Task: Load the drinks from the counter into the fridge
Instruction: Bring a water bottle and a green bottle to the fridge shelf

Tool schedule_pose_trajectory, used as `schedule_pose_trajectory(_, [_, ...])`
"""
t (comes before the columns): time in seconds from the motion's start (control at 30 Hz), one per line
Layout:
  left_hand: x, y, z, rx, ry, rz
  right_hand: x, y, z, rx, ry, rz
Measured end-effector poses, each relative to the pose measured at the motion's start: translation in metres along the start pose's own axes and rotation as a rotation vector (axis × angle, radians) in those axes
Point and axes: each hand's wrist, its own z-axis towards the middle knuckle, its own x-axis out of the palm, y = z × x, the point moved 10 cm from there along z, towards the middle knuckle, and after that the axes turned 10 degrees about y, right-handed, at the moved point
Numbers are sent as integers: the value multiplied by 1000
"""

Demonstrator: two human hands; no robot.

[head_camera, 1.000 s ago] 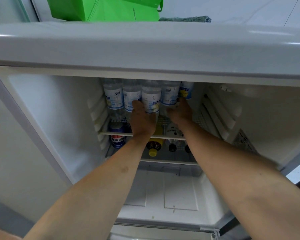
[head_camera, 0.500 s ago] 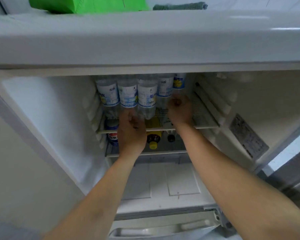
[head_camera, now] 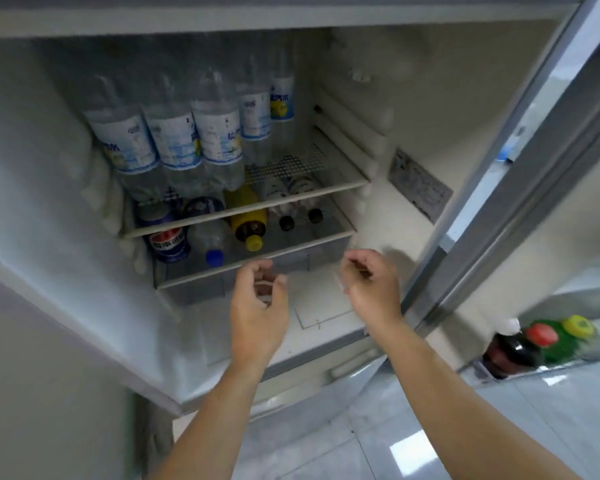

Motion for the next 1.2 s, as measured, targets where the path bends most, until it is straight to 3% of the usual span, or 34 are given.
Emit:
schedule_pose_trajectory(0.13, [34,30,-31,-121,142,12,-35,-47,-55,138,-12,70])
schedule_pose_trajectory(0.3, [93,62,-100,-182,324,173,-103,-105,-149,263,-140,100])
schedule_pose_trajectory(0.67, [194,134,-310,-413,789,320,-251,-267,-475,765,-578,153])
schedule_pose_trajectory(0.87, [211,170,-371,-515,996,488,-269,-312,-624,990,-772,224])
schedule_pose_trajectory(1.2, [202,247,-377,-616,1310,916,-225,-330,-754,1276,-977,346])
